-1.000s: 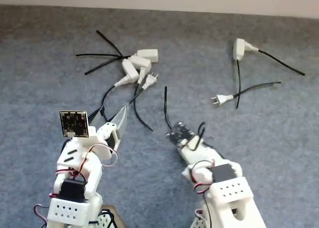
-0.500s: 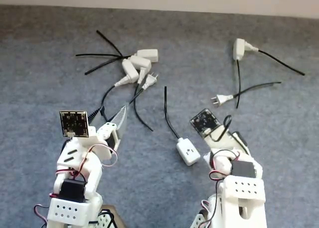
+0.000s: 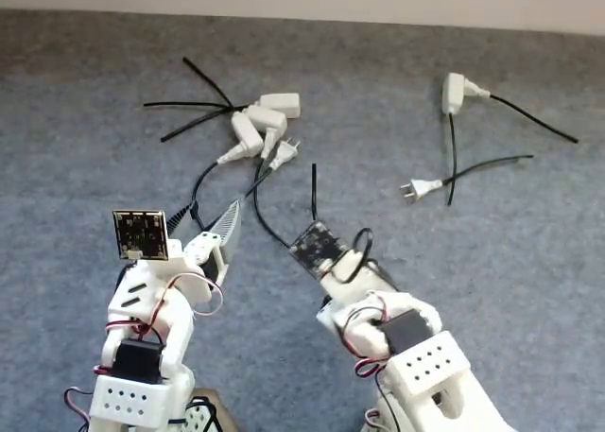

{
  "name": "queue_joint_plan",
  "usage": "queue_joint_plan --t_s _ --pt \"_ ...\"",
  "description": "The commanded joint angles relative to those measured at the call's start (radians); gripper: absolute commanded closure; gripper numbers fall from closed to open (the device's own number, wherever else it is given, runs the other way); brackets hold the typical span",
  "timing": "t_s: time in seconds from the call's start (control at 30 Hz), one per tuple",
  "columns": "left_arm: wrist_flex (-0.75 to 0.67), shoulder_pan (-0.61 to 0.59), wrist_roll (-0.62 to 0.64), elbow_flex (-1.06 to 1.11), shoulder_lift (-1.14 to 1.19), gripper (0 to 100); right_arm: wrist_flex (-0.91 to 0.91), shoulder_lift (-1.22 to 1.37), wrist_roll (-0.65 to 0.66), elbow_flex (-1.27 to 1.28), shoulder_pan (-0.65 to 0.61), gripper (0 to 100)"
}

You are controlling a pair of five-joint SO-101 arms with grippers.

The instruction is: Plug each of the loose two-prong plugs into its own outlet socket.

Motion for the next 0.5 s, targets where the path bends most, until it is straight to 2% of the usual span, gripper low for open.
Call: queue_joint_plan --t_s 0.0,0.07,0.17,0.37,0.47 --pt "0.002 -0.015 -0.008 0.016 -0.004 77 0.016 0.008 -0.015 -0.019 0.001 73.4" --pt "0.002 -0.015 -0.008 0.016 -0.004 77 0.013 0.008 0.002 -0.022 0.077 73.4" --pt "0.002 -0.015 -0.008 0.016 -0.004 77 0.013 0.008 0.104 -0.013 0.170 73.4" --pt "0.002 -0.015 -0.008 0.016 -0.004 77 -0.051 0.007 0.124 0.084 0.303 73.4" --pt "0.002 -0.015 -0.008 0.016 -0.004 77 -0.059 0.007 0.215 0.094 0.387 73.4"
